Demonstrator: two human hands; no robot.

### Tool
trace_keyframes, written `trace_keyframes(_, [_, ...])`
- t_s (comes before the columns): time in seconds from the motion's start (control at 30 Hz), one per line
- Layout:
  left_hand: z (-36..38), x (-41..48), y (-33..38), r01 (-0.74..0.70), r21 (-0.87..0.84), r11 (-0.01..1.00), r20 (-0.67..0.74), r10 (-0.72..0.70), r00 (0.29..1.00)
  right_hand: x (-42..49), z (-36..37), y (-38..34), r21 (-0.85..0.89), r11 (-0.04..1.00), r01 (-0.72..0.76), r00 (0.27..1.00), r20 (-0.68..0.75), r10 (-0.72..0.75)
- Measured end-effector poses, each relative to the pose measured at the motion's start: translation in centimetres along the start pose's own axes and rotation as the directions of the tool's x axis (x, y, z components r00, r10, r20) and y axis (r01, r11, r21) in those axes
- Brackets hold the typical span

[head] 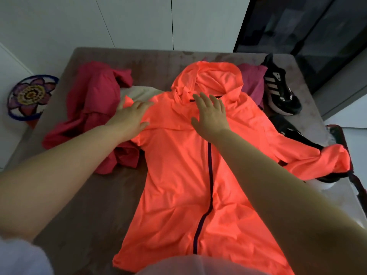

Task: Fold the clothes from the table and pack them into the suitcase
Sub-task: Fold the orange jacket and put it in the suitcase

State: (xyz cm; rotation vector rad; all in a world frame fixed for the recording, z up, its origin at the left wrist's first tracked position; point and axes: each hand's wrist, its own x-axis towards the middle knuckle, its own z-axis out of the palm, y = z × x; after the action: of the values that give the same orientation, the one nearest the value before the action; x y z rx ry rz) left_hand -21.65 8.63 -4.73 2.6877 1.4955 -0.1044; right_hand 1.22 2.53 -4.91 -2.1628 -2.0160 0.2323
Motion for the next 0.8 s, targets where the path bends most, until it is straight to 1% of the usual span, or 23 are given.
trace_keyframes(0.07, [0.8,0.7,0.3,0.006,0.004,1.0,0.05,-0.006,0.999,0.6,0.9,1.0,-0.089,0.994,-0.061,0.998,0.015,0.062])
trace_keyframes(0.13, [1.6,1.3,0.7,0.015,0.013,1.0,0.074,-0.016,0.997,0.8,1.2,2.1,-0.132,0.991,-0.031,0.999,0.013,0.033])
trace_keyframes(0.17, [1.9,1.5,0.8,0.025,0.019,0.999,0.07,-0.027,0.997,0.6,1.2,2.5,-0.101,0.995,-0.002,1.0,0.006,0.002])
trace_keyframes(0.23, [2.3,1.8,1.1,0.056,0.026,0.998,0.033,-0.056,0.998,-0.3,1.2,3.3,0.093,0.991,0.092,0.991,-0.103,-0.082])
trace_keyframes(0.27, [2.4,1.9,1.2,0.071,0.02,0.997,0.008,-0.071,0.997,-0.9,1.0,3.7,0.199,0.969,0.143,0.979,-0.175,-0.109])
trace_keyframes(0.3, [2.5,2.0,1.3,0.083,0.006,0.996,-0.016,-0.083,0.996,-1.6,0.5,4.0,0.316,0.928,0.196,0.963,-0.241,-0.121])
trace_keyframes(0.33, [2.5,2.2,1.3,0.092,-0.01,0.996,-0.024,-0.093,0.995,-2.5,-0.2,4.3,0.453,0.867,0.209,0.966,-0.232,-0.111])
trace_keyframes(0.37, [2.4,2.3,1.2,0.097,-0.021,0.995,-0.011,-0.097,0.995,-3.5,-1.0,4.5,0.588,0.791,0.172,0.981,-0.176,-0.083])
trace_keyframes(0.4, [2.3,2.5,1.1,0.1,-0.024,0.995,0.02,-0.099,0.995,-4.4,-1.5,5.0,0.67,0.735,0.106,0.994,-0.094,-0.057])
trace_keyframes(0.43, [2.1,2.6,1.1,0.095,-0.024,0.995,0.063,-0.094,0.994,-5.3,-2.1,5.6,0.711,0.702,0.041,0.999,-0.028,-0.031])
trace_keyframes(0.47, [1.9,2.8,1.1,0.084,-0.024,0.996,0.107,-0.081,0.991,-6.1,-2.3,6.5,0.722,0.691,0.005,1.0,-0.004,-0.002])
trace_keyframes(0.53, [1.4,3.1,1.3,0.058,-0.039,0.998,0.15,-0.051,0.987,-7.5,-2.4,8.3,0.729,0.683,-0.043,0.998,-0.007,0.07])
trace_keyframes(0.6, [1.0,3.3,1.3,0.049,-0.068,0.996,0.154,-0.038,0.987,-8.5,-2.3,10.1,0.703,0.702,-0.112,0.986,-0.011,0.168])
trace_keyframes(0.7, [0.2,3.4,1.0,0.046,-0.096,0.994,0.189,-0.027,0.982,-9.8,-2.6,12.1,0.674,0.701,-0.231,0.937,-0.04,0.348])
trace_keyframes(0.77, [-0.3,3.4,1.0,0.036,-0.076,0.996,0.227,-0.018,0.974,-10.3,-3.1,13.3,0.653,0.712,-0.258,0.903,-0.098,0.418])
trace_keyframes(0.8, [-0.4,3.5,1.0,0.04,-0.067,0.997,0.241,-0.022,0.97,-10.4,-3.3,13.8,0.662,0.698,-0.274,0.891,-0.099,0.444])
